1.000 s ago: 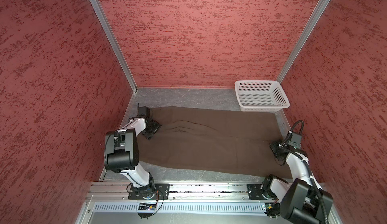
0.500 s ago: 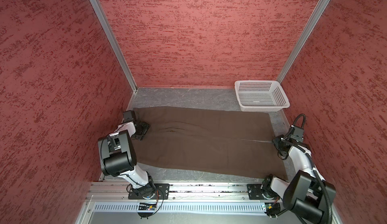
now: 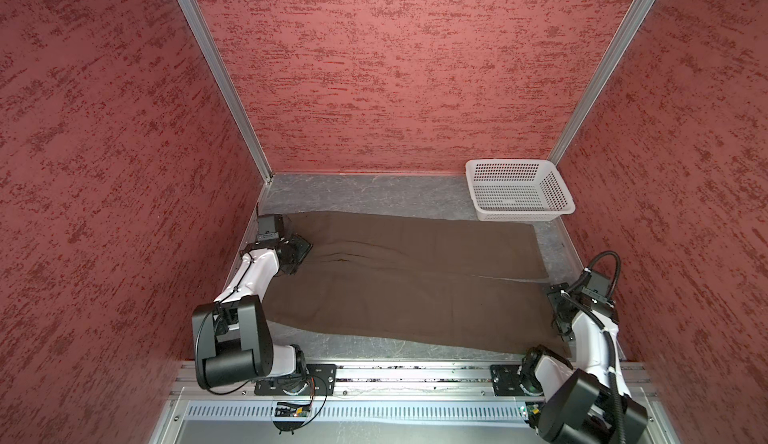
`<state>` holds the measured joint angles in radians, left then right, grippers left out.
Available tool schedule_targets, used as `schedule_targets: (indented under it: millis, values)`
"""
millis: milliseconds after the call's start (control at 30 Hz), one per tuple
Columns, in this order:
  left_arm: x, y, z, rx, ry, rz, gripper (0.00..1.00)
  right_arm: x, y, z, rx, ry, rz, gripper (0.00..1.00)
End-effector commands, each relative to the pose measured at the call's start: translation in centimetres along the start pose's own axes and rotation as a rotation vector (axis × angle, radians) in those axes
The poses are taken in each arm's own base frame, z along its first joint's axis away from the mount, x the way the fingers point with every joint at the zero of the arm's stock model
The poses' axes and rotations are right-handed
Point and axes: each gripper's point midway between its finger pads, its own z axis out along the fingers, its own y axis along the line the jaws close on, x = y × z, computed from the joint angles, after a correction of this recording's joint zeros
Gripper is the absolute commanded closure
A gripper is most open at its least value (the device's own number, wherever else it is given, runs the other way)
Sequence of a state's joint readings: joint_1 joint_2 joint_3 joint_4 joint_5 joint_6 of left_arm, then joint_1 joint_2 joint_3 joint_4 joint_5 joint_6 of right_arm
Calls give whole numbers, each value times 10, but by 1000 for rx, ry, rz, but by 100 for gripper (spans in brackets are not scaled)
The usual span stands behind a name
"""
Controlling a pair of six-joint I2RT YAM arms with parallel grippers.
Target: Fold and stack the trousers
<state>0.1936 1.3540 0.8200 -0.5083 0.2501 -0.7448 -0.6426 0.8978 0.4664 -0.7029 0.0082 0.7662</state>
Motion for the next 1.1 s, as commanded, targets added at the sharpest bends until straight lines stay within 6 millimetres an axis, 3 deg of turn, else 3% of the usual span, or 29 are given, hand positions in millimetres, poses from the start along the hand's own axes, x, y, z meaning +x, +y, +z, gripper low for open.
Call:
schedule_targets:
  millis: [0,133,467,500,667,900,1067]
  values:
    - [17,7,0,5,35,-15,34,-13,-24,-2,100,-48,100,1]
    - [25,10,1,8,63,-25,34,-17,-44,-3,196,-61,170,1]
    - [29,7,2,9,64,-12,34,0,-48,4,118,-24,318,5]
    - [29,7,3,6,65,-13,34,-1,-49,3,114,-29,329,1]
    - [33,9,14,-8,83,-21,34,-10,-52,-3,121,-57,328,1]
    - [39,4,28,-32,121,-9,34,7,-47,13,82,47,337,7]
    - [38,1,30,-35,114,-7,34,6,-44,5,63,39,317,1]
